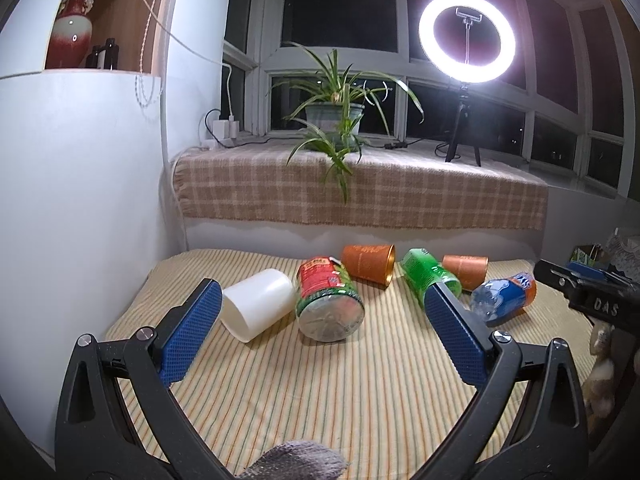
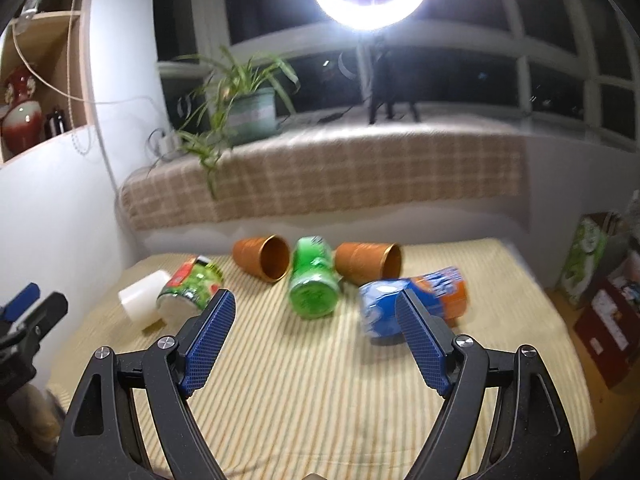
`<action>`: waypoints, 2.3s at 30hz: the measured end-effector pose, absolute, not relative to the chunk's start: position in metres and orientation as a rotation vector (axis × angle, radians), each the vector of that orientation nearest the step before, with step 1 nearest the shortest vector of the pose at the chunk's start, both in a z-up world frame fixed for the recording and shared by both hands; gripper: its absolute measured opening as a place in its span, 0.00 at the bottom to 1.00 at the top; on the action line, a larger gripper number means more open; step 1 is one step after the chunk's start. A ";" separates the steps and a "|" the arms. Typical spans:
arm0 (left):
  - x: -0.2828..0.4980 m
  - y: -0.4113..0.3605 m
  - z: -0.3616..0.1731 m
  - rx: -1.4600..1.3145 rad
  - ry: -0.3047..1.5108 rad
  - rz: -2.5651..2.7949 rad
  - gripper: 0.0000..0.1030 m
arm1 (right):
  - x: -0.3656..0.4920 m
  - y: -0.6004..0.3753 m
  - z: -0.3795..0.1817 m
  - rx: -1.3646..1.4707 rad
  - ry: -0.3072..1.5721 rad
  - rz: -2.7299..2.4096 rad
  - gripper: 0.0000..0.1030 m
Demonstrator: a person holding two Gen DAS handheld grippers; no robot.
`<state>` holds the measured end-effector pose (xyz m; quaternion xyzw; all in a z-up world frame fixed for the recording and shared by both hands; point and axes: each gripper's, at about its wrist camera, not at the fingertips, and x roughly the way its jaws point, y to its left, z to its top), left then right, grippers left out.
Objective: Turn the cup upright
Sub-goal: 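Reach the right gripper to the lying green tea bottle and close on it, then lift the green bottle with the right gripper, set it down, open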
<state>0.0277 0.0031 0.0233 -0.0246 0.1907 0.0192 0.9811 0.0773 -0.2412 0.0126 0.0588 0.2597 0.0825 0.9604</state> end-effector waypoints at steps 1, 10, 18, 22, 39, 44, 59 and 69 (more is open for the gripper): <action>0.027 0.004 0.022 -0.050 0.387 0.040 1.00 | 0.084 -0.241 0.011 0.121 0.544 0.182 0.80; 0.025 0.026 0.006 -0.076 0.451 0.058 1.00 | 0.160 -0.236 0.004 0.123 0.754 0.325 0.80; 0.020 0.046 -0.008 -0.124 0.506 0.073 1.00 | 0.242 -0.221 -0.017 0.130 1.065 0.399 0.79; 0.018 0.052 -0.012 -0.148 0.523 0.069 1.00 | 0.272 -0.216 -0.035 0.134 1.176 0.369 0.78; 0.018 0.074 -0.019 -0.200 0.543 0.099 1.00 | 0.321 -0.198 -0.080 0.088 1.333 0.275 0.73; 0.018 0.076 -0.021 -0.202 0.550 0.104 1.00 | 0.330 -0.190 -0.093 0.086 1.351 0.277 0.69; 0.015 0.079 -0.028 -0.205 0.565 0.115 1.00 | 0.305 -0.192 -0.083 0.136 1.281 0.318 0.64; 0.016 0.072 -0.029 -0.199 0.575 0.084 1.00 | 0.232 -0.201 -0.048 0.274 1.151 0.422 0.64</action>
